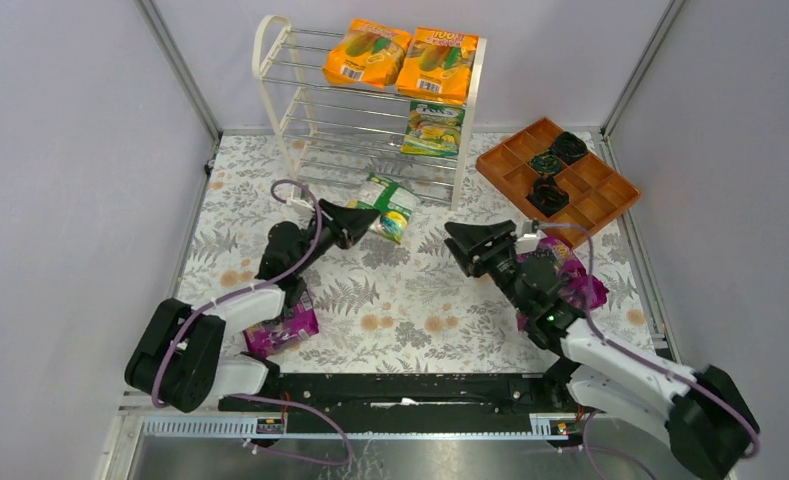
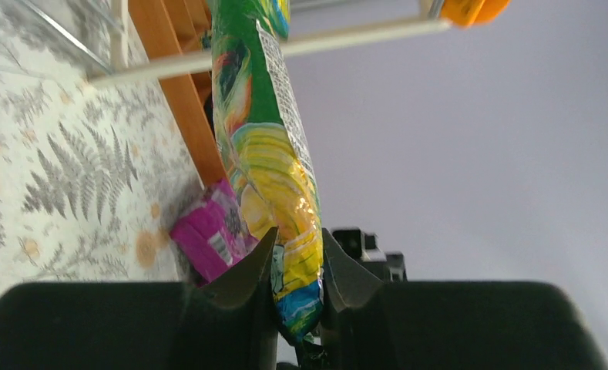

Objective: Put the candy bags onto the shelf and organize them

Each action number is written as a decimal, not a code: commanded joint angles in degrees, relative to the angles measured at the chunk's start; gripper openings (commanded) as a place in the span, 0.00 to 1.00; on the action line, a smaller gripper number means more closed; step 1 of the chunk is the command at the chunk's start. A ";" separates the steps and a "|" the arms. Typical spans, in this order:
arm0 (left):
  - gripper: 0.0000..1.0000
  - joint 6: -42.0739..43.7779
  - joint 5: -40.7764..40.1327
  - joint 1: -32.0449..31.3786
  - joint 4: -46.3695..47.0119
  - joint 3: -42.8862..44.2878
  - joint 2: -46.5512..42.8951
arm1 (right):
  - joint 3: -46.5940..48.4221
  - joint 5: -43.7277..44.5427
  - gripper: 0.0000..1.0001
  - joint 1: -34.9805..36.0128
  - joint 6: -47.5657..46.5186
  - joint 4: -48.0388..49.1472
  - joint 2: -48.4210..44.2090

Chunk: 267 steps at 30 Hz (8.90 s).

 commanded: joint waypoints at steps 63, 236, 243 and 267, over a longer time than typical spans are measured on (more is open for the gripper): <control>0.43 -6.31 -9.44 8.55 -2.45 45.80 39.34 | 10.38 16.20 0.70 -0.35 -30.51 -51.21 -36.56; 0.99 34.59 -8.13 11.82 -70.85 11.38 -15.22 | 54.13 18.28 0.99 26.98 -52.82 -69.98 40.18; 0.99 31.92 8.48 19.96 -65.27 6.57 -8.33 | 64.27 29.01 0.79 33.52 -54.26 -74.21 52.72; 0.99 15.54 29.94 17.51 -30.23 -8.90 -4.21 | 48.69 30.86 0.00 35.51 -67.75 -53.09 41.27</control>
